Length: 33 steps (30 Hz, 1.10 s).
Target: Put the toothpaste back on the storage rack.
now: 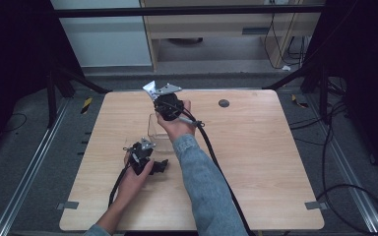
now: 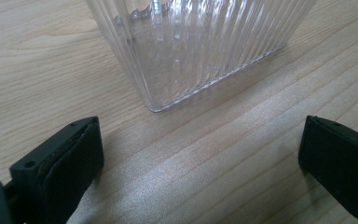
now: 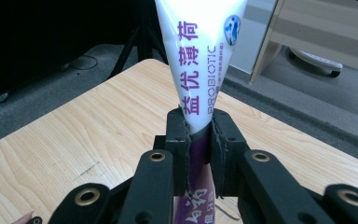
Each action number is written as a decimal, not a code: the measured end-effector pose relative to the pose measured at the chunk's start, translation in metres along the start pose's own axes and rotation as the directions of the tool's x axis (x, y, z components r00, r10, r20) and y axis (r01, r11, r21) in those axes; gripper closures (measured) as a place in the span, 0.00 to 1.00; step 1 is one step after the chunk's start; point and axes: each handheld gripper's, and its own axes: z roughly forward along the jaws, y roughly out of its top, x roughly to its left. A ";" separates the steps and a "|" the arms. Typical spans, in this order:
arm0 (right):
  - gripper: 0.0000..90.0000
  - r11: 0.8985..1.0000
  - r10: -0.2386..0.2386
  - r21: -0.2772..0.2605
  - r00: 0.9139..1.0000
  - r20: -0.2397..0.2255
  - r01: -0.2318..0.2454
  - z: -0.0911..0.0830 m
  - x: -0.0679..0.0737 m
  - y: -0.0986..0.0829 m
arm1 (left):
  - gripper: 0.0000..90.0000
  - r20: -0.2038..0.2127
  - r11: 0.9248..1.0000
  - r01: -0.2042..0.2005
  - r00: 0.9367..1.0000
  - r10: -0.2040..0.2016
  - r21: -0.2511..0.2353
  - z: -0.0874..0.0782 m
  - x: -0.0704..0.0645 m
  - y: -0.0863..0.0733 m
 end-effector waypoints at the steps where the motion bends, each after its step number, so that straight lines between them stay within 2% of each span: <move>1: 0.88 1.000 0.000 0.000 1.000 0.000 0.000 0.000 0.000 0.000 | 0.00 0.000 1.000 0.000 1.000 0.000 0.000 0.000 0.000 0.000; 9: 0.88 1.000 0.011 0.010 1.000 -0.003 -0.011 -0.001 0.000 -0.005 | 0.00 0.000 1.000 0.000 1.000 0.000 0.000 0.000 0.000 0.000; 33: 0.88 0.999 -0.002 0.054 1.000 -0.013 0.002 -0.002 0.001 -0.026 | 0.00 0.000 1.000 0.000 1.000 0.000 -0.001 0.000 0.000 0.000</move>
